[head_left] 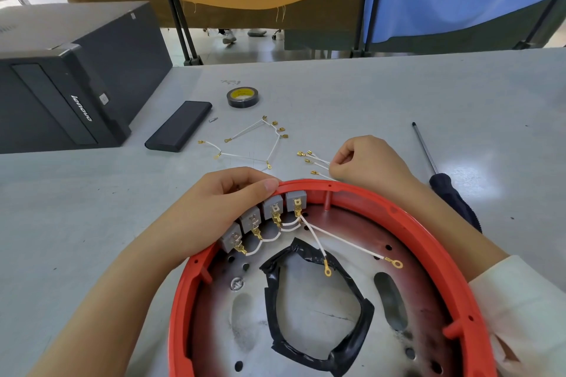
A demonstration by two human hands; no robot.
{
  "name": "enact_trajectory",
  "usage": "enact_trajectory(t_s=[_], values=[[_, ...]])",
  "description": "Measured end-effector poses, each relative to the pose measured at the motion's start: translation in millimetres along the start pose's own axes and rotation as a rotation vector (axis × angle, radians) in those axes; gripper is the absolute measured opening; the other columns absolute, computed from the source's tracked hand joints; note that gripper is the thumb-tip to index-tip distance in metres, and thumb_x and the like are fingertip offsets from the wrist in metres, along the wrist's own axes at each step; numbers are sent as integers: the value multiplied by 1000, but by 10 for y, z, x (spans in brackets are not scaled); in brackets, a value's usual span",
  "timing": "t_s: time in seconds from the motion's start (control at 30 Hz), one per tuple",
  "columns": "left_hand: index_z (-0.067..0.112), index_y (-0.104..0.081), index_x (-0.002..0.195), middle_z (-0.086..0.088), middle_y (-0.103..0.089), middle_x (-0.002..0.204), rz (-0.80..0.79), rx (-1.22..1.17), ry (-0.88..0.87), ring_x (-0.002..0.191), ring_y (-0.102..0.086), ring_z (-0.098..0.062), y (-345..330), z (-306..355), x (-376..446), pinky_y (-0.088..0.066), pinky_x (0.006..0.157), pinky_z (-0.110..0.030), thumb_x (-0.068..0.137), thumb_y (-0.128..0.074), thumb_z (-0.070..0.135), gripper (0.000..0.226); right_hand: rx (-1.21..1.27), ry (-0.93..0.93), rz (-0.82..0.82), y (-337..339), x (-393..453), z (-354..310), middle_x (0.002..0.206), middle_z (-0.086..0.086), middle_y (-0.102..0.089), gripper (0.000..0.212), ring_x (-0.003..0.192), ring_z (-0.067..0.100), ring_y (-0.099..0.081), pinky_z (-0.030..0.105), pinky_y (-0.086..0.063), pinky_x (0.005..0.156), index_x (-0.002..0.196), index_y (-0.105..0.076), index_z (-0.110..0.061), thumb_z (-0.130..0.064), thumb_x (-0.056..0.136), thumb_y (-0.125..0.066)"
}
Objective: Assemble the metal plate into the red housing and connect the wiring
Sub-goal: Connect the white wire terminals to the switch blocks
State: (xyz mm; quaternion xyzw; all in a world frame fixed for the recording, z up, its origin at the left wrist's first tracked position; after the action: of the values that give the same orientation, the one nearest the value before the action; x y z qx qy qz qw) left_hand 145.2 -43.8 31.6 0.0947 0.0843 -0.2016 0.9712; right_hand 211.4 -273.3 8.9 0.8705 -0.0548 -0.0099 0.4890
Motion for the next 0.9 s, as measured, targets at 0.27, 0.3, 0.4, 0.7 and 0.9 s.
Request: enact_trajectory(t_s=[0.27,0.3,0.4,0.7,0.9], values=[[25,-74,93,-19,-75,90,0,9,-18,76,-69,-38,4,-7,4,-52,52,-31,66,-68,54,40,-89,99,202,56,7,61,85,-9,-66,4,81,18,-59,28,-39,64,84,-60,-26,-24,81,-57],[25,-74,93,-19,-75,90,2,8,-20,77,-69,-39,4,-8,7,-52,53,-31,66,-68,55,41,-83,110,214,61,6,69,83,-9,-66,4,79,17,-58,28,-38,62,84,-60,-25,-23,81,-57],[25,-74,92,-18,-75,90,8,1,-27,77,-69,-39,5,-11,11,-52,52,-31,66,-68,54,39,-114,156,204,63,8,82,86,-10,-66,6,77,15,-53,28,-34,61,84,-59,-25,-20,81,-58],[26,-74,92,-18,-74,93,29,16,-33,80,-71,-39,4,-8,16,-51,53,-31,74,-68,49,30,281,131,167,148,-2,-17,70,-13,-63,20,61,0,-56,10,-42,59,66,-64,-28,-14,77,-74],[36,-69,105,5,-74,98,236,47,-129,89,-71,-10,48,4,43,-50,81,-25,92,-63,36,14,550,263,41,415,-345,-373,66,-10,-71,12,57,-6,-60,4,-43,57,70,-71,-20,-14,72,-81]])
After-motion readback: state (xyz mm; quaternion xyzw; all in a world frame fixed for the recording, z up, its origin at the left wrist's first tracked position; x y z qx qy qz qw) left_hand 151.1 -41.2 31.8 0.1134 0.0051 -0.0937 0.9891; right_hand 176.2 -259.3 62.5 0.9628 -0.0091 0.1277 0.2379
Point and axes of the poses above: each hand's wrist, its own x-axis towards the middle knuckle, its own y-axis out of the back of the hand, z = x × y, the point moved 2 cm from there along x, towards the middle knuckle
